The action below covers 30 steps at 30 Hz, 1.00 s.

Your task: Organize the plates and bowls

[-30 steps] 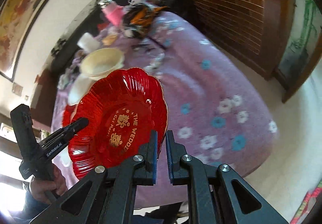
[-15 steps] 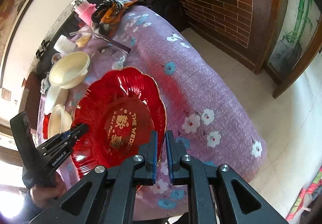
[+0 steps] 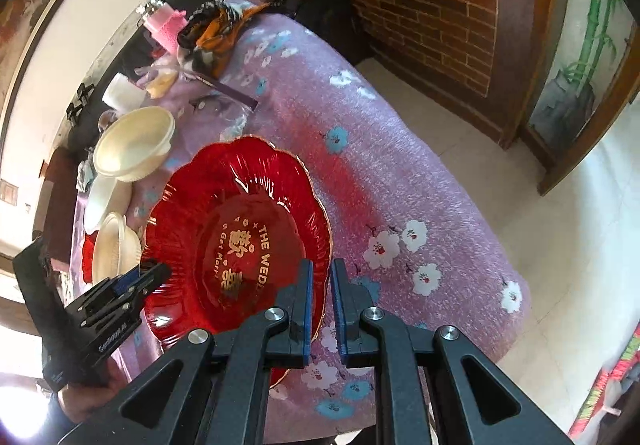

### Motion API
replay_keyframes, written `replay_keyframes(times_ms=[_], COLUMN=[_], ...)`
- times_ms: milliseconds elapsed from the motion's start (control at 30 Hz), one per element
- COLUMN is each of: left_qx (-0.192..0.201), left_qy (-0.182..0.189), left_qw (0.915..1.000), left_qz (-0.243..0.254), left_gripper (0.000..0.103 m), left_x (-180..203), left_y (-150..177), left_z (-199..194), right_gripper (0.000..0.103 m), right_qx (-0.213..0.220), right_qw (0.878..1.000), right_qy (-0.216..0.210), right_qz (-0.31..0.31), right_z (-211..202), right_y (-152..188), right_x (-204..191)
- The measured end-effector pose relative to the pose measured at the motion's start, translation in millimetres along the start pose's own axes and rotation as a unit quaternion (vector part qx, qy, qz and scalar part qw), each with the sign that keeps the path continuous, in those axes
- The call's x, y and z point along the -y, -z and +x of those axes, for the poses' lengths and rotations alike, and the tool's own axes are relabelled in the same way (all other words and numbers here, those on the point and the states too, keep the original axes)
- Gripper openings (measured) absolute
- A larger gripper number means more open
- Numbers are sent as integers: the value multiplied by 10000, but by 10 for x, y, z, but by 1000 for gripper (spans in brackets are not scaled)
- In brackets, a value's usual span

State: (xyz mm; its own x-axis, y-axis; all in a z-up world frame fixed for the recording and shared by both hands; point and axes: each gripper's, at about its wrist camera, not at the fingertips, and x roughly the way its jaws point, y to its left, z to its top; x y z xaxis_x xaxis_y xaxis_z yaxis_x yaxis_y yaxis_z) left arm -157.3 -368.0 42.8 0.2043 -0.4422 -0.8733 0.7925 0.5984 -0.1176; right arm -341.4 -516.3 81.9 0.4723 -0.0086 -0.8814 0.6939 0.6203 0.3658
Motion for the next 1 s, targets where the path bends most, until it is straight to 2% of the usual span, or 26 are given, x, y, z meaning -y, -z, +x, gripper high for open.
replay_keyframes(times_ms=[167,267,500,733,1000], left_qx=[138,348,799,1119,1356], left_qy=[-95,-150,-413,-555,-672], left_qw=[9998,9991,9954,9919,9884], left_qz=[125,197,330,243,-125], left_gripper=[43,43,44,49,49], left_x=[-31,-71,-227,-493,-899], left_y=[68,121,300,525,771], left_z=[-169,-324,-661,-957,-1339], right_gripper=[12,12,12,12,12], right_qx=[302,422,507,372,74], right_qw=[9995,9989,9948,9889,9830], right_qy=[108,131,-1,-275,-520], right_qz=[3,-139,-880,-1410,-1757], right_z=[-192,-269,-273,-135,85], right_y=[35,86,252,416,532], right_x=[-67,-207,-803,-1326,-1851])
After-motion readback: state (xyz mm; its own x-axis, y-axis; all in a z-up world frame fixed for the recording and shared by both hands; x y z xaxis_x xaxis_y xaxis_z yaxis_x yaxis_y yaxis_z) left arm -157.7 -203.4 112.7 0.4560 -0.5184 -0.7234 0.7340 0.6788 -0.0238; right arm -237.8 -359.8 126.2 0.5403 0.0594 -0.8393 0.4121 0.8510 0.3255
